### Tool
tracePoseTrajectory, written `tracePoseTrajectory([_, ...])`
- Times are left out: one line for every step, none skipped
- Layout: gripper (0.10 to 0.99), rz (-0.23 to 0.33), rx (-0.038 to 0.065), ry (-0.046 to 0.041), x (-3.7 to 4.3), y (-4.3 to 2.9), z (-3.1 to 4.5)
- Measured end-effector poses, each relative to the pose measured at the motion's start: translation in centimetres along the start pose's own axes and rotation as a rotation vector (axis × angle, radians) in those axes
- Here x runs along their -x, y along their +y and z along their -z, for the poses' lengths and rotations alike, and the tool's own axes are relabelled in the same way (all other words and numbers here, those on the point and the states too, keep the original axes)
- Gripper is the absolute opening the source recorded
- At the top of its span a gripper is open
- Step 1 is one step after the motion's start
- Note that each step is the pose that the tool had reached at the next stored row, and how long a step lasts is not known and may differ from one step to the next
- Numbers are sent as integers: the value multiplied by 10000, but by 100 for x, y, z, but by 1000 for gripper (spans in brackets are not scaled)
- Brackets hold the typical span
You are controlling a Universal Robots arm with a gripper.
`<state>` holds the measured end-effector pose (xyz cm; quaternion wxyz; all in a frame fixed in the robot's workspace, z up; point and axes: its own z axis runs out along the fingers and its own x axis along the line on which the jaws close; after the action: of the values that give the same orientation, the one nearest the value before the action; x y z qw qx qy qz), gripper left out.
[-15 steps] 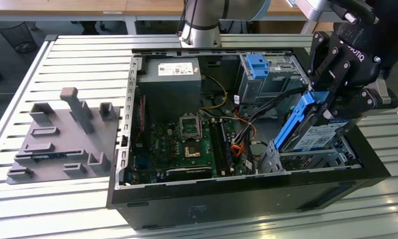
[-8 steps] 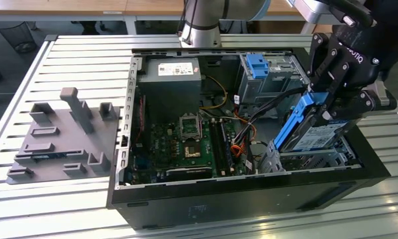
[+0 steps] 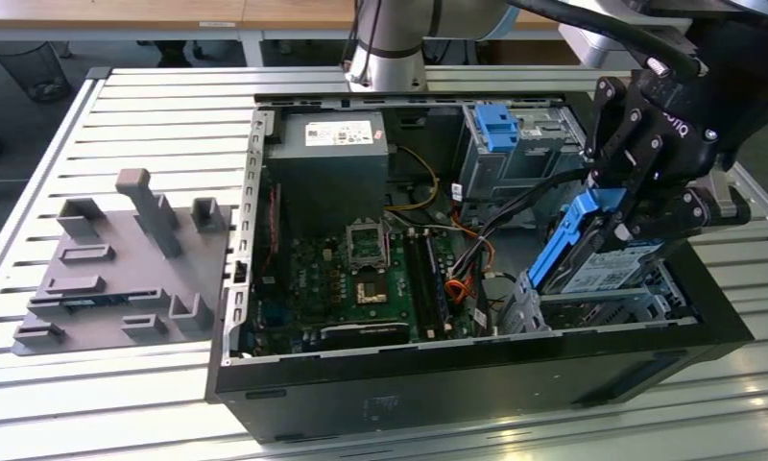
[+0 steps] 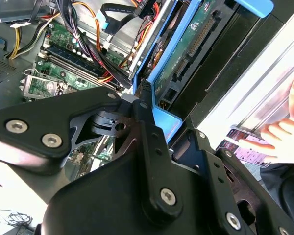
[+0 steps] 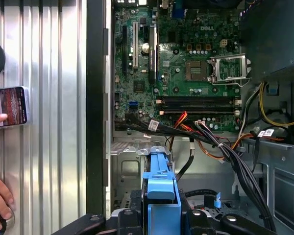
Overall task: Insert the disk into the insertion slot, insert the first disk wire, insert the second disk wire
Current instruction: 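Insert the disk into the insertion slot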
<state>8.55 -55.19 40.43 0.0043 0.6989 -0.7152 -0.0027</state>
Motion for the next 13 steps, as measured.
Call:
tracePoseTrajectory([365, 0, 0, 0, 0, 0, -1])
tracePoseTrajectory([365, 0, 0, 0, 0, 0, -1])
tracePoseTrajectory([365, 0, 0, 0, 0, 0, -2])
tracePoseTrajectory([365, 0, 0, 0, 0, 0, -19])
tracePoseTrajectory([365, 0, 0, 0, 0, 0, -41])
tracePoseTrajectory([365, 0, 0, 0, 0, 0, -43])
tracePoseTrajectory([365, 0, 0, 0, 0, 0, -45])
tracePoseTrajectory([365, 0, 0, 0, 0, 0, -47])
tracePoseTrajectory([365, 0, 0, 0, 0, 0, -49])
tracePoseTrajectory([365, 0, 0, -1, 0, 0, -53])
tracePoseTrajectory([365, 0, 0, -2, 0, -1, -56])
tracePoseTrajectory([365, 0, 0, -1, 0, -1, -60])
tracePoseTrajectory([365, 0, 0, -1, 0, 0, -64])
